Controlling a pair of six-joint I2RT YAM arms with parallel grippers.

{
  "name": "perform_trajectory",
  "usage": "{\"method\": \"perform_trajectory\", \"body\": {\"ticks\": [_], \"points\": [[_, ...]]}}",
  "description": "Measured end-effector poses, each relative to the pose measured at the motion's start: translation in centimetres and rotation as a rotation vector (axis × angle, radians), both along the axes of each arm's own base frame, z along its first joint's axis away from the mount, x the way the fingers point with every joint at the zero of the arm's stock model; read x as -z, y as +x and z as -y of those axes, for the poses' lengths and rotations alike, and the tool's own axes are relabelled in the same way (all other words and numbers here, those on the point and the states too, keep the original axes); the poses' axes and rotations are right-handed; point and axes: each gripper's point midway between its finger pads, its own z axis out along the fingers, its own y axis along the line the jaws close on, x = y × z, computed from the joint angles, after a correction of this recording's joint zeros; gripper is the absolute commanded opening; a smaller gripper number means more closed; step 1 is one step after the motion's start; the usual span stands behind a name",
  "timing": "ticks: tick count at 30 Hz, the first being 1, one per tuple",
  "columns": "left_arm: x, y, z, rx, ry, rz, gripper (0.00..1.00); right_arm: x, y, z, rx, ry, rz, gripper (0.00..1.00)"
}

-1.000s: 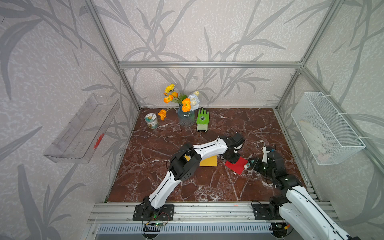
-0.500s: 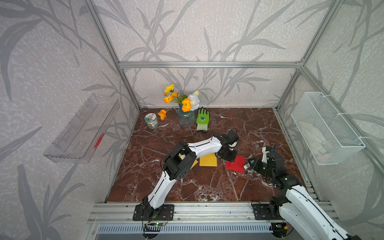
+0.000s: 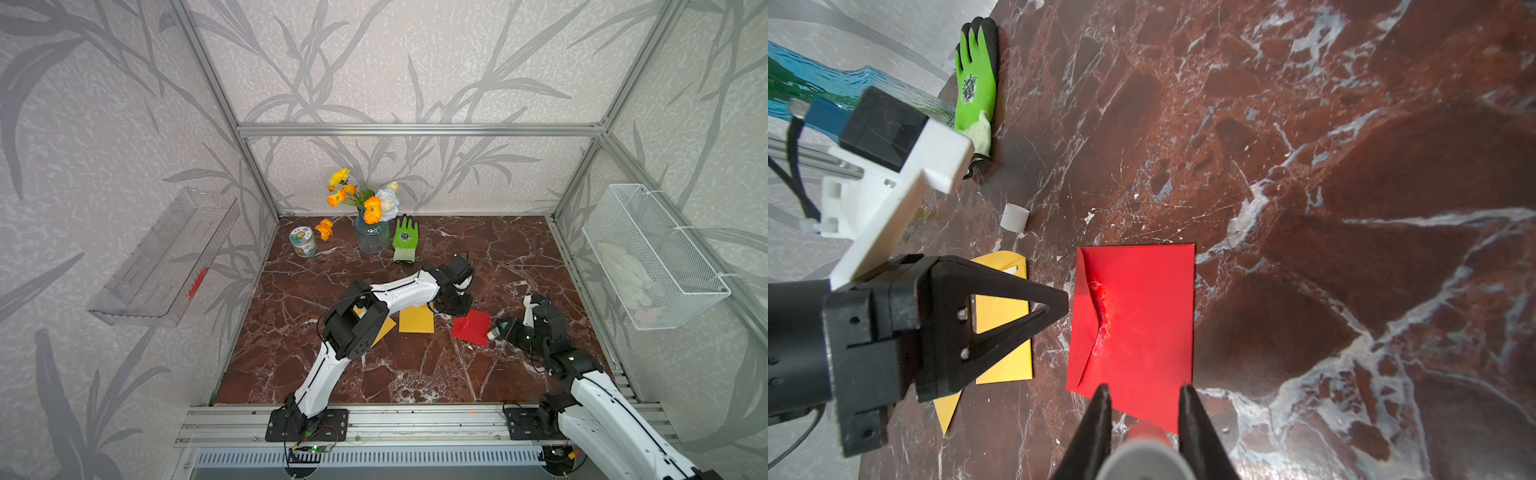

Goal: Seal the envelope with a glue stick
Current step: Close the envelope at the center of the board.

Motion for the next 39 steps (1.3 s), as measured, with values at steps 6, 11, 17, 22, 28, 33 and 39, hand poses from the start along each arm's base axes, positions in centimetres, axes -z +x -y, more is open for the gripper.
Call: {"method": "perform_trajectory", "body": {"ticks": [6,11,17,22,28,33,39], "points": [[0.7,0.1,-0.1,-0.003,0.012,-0.001,0.00,0.0,0.0,0.0,0.000,0.000,0.001,0.00],[2.6,0.0,-0.3,-0.004,0.042,-0.023,0.00,0.3,-0.1,0.0,0.000,-0.002,-0.008,0.00],[2.8,0.3,-0.5,-0.008,0.049,-0.010,0.00,0.5,-0.1,0.1,0.004,-0.003,-0.012,0.00],[2.8,0.1,-0.3,0.011,0.106,0.051,0.00,1.1,-0.3,0.2,0.006,-0.004,-0.027,0.00],[2.9,-0.1,-0.2,0.030,0.222,0.168,0.00,1.2,-0.3,0.2,0.006,-0.004,-0.029,0.00],[3.1,-0.2,0.3,0.075,0.356,0.254,0.00,1.2,-0.2,0.2,0.007,-0.002,-0.026,0.00],[3.2,0.0,0.4,0.104,0.471,0.337,0.00,0.9,-0.2,0.2,0.008,0.001,-0.016,0.00]]}}
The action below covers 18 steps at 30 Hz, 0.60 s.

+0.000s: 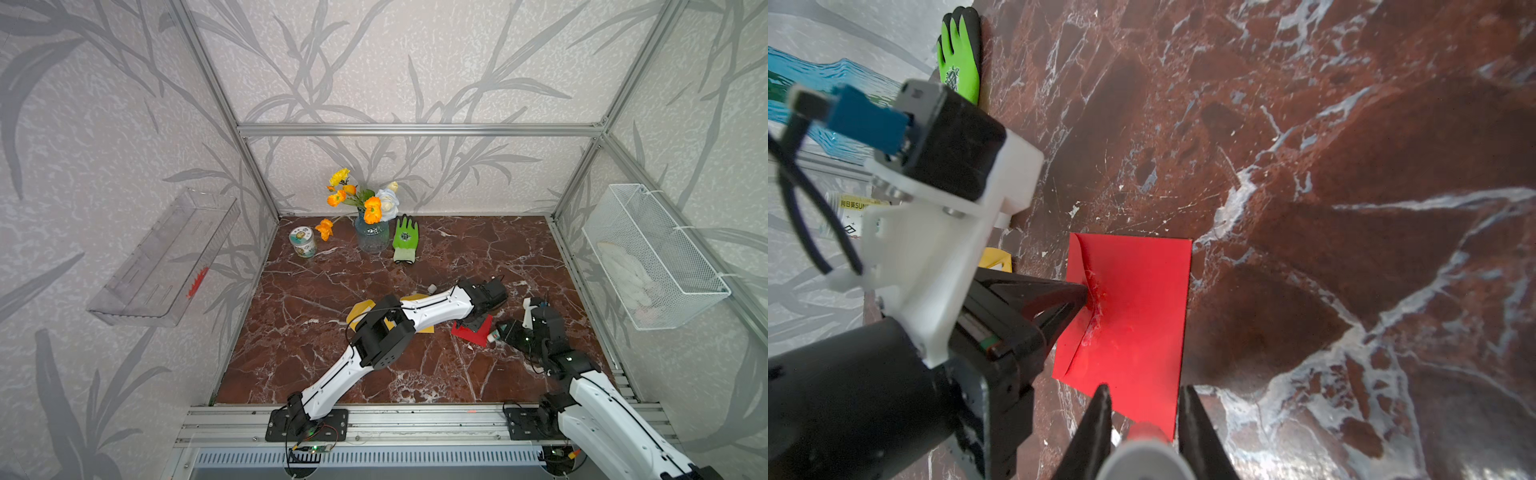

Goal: Seal the envelope with a glue stick
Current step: Close the envelope at the center of the board.

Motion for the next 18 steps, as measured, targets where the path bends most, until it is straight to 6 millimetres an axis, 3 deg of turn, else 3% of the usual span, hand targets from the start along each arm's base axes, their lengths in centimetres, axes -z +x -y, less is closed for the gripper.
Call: {"method": "perform_trajectory", "body": {"ticks": [7,18], "points": [[0.1,-0.1,-0.3,-0.009,0.005,-0.018,0.00,-0.1,0.0,0.0,0.000,0.002,0.007,0.00],[-0.5,1.3,-1.8,-0.138,-0.227,-0.217,0.00,-0.2,-0.1,-0.1,-0.006,0.010,0.006,0.00]]}}
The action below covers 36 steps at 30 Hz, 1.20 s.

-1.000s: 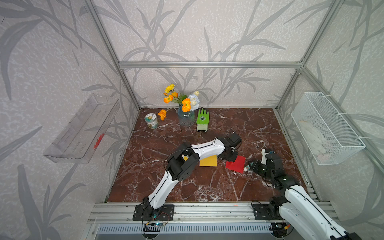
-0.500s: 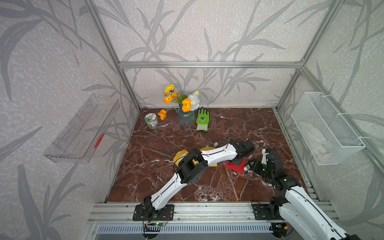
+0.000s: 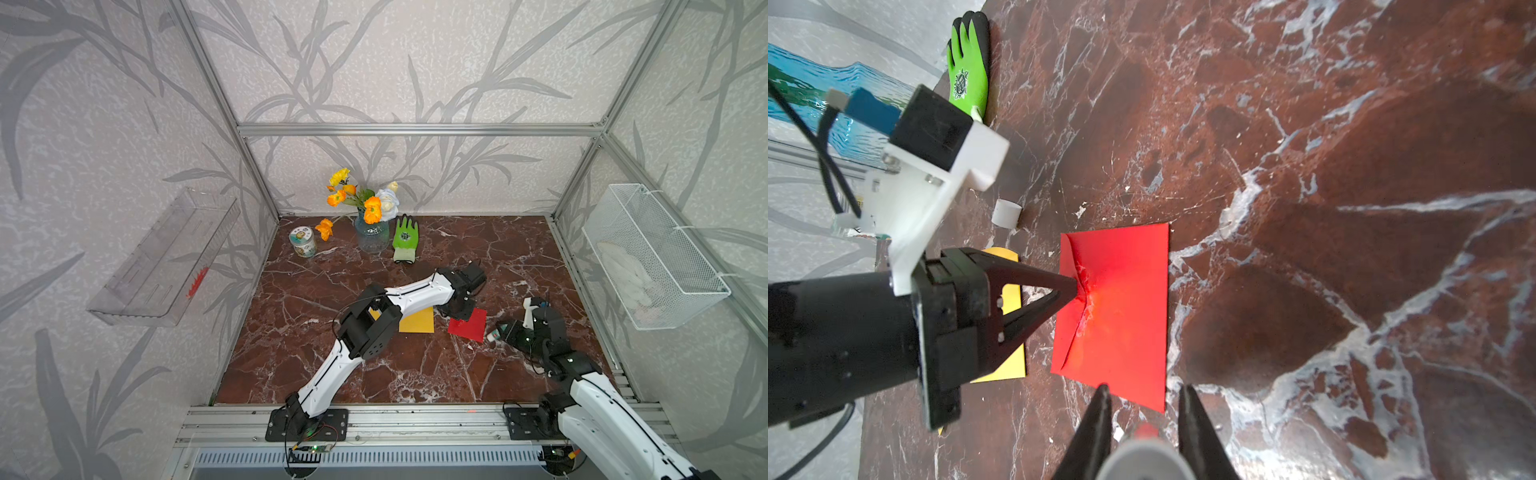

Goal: Seal the envelope with a glue stick
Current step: Close the envelope at the center of the board.

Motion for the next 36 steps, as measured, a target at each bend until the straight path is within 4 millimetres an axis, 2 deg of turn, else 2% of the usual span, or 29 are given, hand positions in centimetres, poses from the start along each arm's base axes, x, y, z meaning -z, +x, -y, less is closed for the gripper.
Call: {"method": "perform_trajectory", "body": {"ticks": [4,13,20,30,36], "points": [[-0.1,0.1,-0.1,-0.016,-0.030,-0.031,0.00,0.0,0.0,-0.1,-0.005,0.004,-0.001,0.00],[-0.2,-1.5,-0.5,-0.033,-0.090,-0.099,0.00,0.0,0.0,-0.1,-0.006,0.005,-0.003,0.00],[-0.6,-1.6,-0.2,-0.042,-0.130,-0.111,0.00,0.0,-0.1,-0.2,-0.011,0.010,-0.004,0.00],[0.0,-1.7,-0.6,-0.042,-0.117,-0.109,0.00,0.0,-0.1,-0.3,-0.013,0.012,-0.006,0.00],[0.1,-2.0,-0.5,-0.010,-0.064,-0.052,0.00,0.2,-0.1,-0.3,-0.013,0.010,-0.011,0.00]]}}
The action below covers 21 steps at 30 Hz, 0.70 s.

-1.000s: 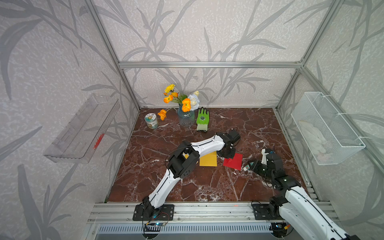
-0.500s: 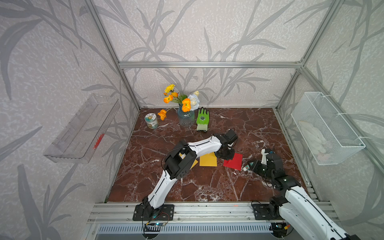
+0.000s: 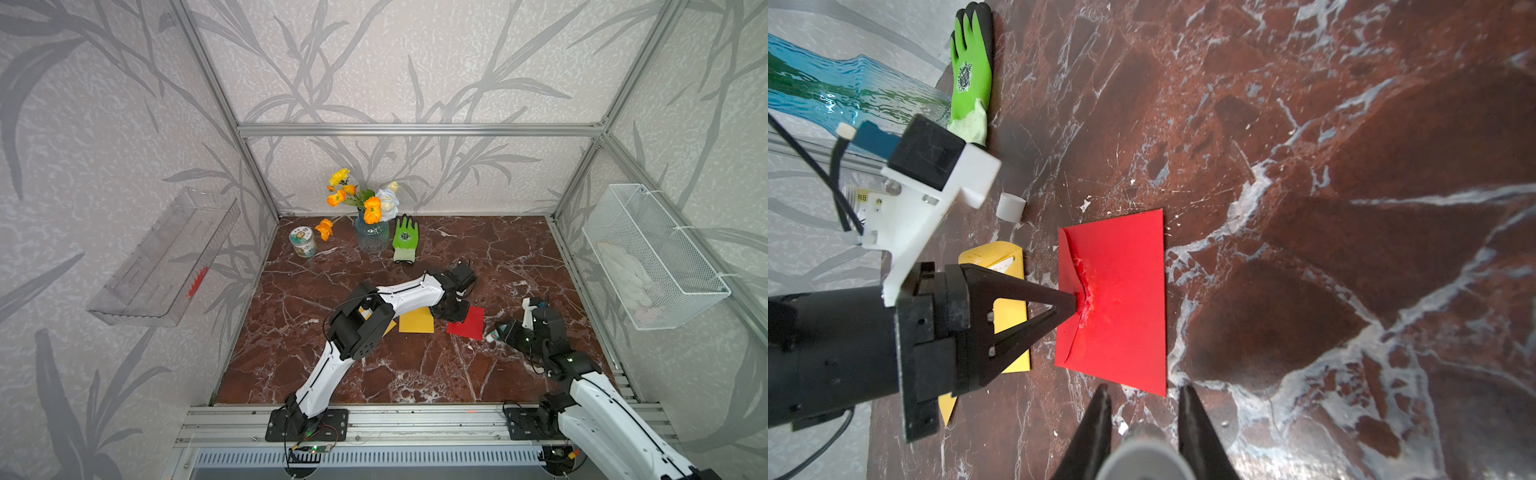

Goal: Seal the envelope with a glue stick
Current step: Close the envelope at the center of the board.

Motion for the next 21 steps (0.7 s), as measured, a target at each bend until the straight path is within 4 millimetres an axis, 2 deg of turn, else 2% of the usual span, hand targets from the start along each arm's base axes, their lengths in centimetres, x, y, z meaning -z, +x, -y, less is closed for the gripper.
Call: {"method": "perform_trajectory", "body": {"ticks": [13,21], "points": [[0.29,-0.59,0.31,0.076,0.204,0.126,0.00,0.20,0.04,-0.01,0.002,0.000,-0.009,0.00],[0.44,-0.67,0.19,0.077,0.205,0.130,0.00,-0.18,0.08,-0.02,0.002,0.004,0.008,0.00]]}}
